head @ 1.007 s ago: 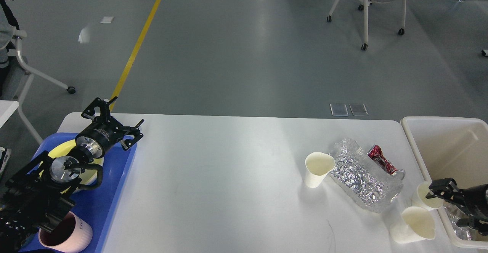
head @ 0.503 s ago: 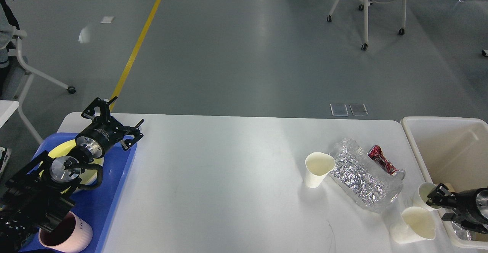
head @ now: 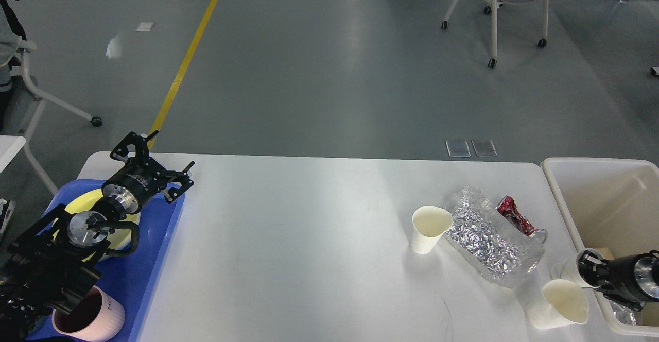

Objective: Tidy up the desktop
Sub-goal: 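Grasp the white paper cup with the right gripper, then lift the white cup and drop it into the white bin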

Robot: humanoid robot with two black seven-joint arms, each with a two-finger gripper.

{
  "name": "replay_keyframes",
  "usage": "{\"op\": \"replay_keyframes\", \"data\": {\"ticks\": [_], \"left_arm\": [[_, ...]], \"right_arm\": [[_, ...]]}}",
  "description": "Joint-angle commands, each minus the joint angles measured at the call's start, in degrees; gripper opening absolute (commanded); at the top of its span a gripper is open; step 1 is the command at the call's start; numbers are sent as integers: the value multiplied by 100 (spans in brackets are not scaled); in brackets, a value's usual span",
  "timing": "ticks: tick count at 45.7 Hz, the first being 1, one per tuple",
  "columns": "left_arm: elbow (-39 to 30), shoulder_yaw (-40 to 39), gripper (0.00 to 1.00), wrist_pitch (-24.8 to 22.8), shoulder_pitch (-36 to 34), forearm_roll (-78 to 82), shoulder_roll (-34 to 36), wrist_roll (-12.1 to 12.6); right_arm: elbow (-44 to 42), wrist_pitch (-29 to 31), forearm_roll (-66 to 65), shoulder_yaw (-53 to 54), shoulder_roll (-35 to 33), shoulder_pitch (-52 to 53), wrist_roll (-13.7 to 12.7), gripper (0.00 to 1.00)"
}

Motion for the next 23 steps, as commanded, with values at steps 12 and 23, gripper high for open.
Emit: {"op": "replay_keyframes", "data": {"ticks": [12,23], "left_arm": [[0,0,100,0,0,0,0,0],[0,0,100,0,0,0,0,0]], "right_arm": [[26,54,4,-9,-17,92,8,0],[52,422,-14,-79,-166,900,-1,0]]}}
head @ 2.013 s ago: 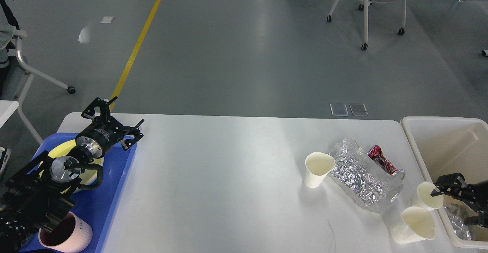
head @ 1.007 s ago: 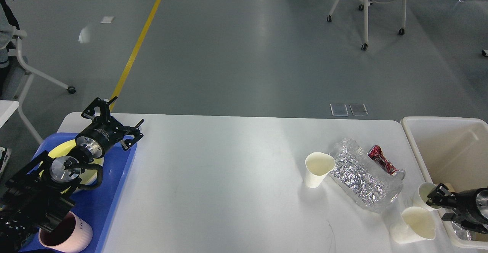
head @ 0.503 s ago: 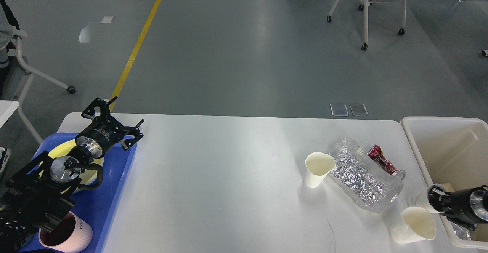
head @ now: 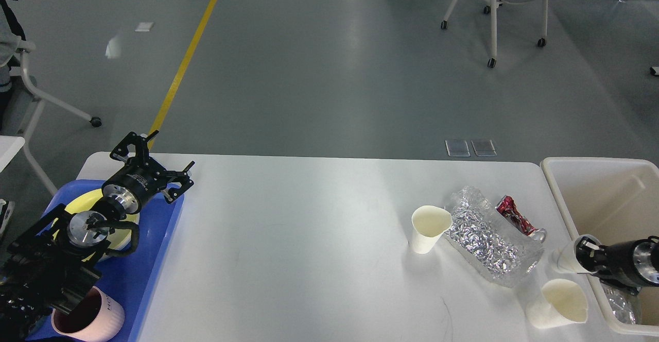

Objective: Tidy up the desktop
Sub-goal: 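Lift the white cup and drop it into the white bin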

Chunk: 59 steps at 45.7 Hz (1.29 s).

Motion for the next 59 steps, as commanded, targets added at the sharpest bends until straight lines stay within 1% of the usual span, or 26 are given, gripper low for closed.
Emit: {"op": "replay_keyframes", "data": {"ticks": [1,5,7,10,17,20,26,29,33,39,44,50,55,59], "left_arm": [[0,0,100,0,0,0,0,0],[0,0,100,0,0,0,0,0],[0,0,100,0,0,0,0,0],[0,0,100,0,0,0,0,0],[0,0,100,0,0,0,0,0],[0,0,100,0,0,0,0,9],[0,0,100,0,0,0,0,9],[0,0,100,0,0,0,0,9],[0,0,100,0,0,0,0,9],[0,0,100,0,0,0,0,0],[0,0,100,0,0,0,0,9],[0,0,100,0,0,0,0,0],[0,0,100,0,0,0,0,0],[0,0,100,0,0,0,0,9]], "right_arm": [[4,390,-25,-41,-151,608,-6,0],[13,909,-68,-50,-379,1196,-6,0],[57,1251,-182,-50,-432,1643,-14,0],[127,1612,-446,-77,-432,2233,-32,0],[899,2342,-912,-68,-424,3745,-199,0],[1444,2571,-1044,-59,-380,4421,-391,0],[2657,2650,-1053,-24,-231,5547,-1015,0],[3167,2650,-1044,-24,-108,5934,-1165,0],[3589,2642,-1044,-6,217,6268,-1227,0],[3547,2554,-1053,11,552,6331,-1245,0],[3248,2501,-1070,-146,543,6156,-1245,0],[2318,2220,-1097,-393,342,5251,-1236,0],[1404,1860,-1079,-419,8,4364,-1236,0],[867,1526,-1062,-419,-168,3696,-1227,0]]}}
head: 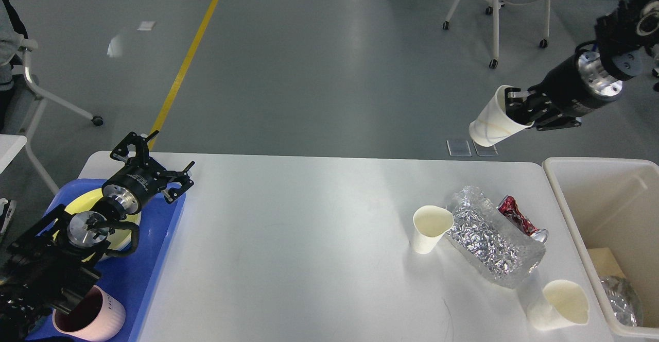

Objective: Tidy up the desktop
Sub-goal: 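Lift the white cup and drop it into the white bin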

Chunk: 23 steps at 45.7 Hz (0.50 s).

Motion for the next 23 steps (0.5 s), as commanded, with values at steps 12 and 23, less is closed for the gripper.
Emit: {"op": "replay_keyframes", "data": {"ticks": [12,23], "left_arm": [[-1,0,100,0,1,0,0,6],[-1,0,100,0,1,0,0,-3]], "right_arm": [[-2154,-2030,210,126,-465,-2633,25,0],[-3664,-3604,1466,373,334,-4638,69,0]]}}
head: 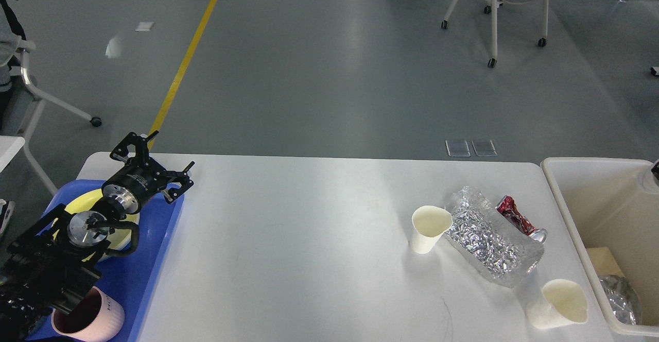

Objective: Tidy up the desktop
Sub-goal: 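Lift the white cup and drop it into the white bin, then raise the right gripper up away from the bin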

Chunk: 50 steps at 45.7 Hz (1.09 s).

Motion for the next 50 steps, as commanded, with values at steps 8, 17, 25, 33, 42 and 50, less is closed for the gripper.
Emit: {"op": "replay_keyframes", "data": {"ticks": [8,17,25,33,42,50], "left_arm": [[-1,0,100,0,0,0,0,-3],[-1,0,100,0,0,0,0,-3],[-1,0,100,0,0,0,0,-3],[-1,0,100,0,0,0,0,-3],[-1,0,100,0,0,0,0,-3],[-1,0,100,0,0,0,0,-3]], "right_arm": [[-2527,-599,1530,70,1493,-1846,54,0],[-2581,-678,1822,79,1572,-2014,54,0],[-2581,-660,1822,79,1581,-2067,98,100],[-2581,-660,1822,79,1581,-2076,98,100],[-2599,-643,1822,79,1625,-1997,98,100],[-2599,-581,1822,70,1599,-1786,89,100]]}}
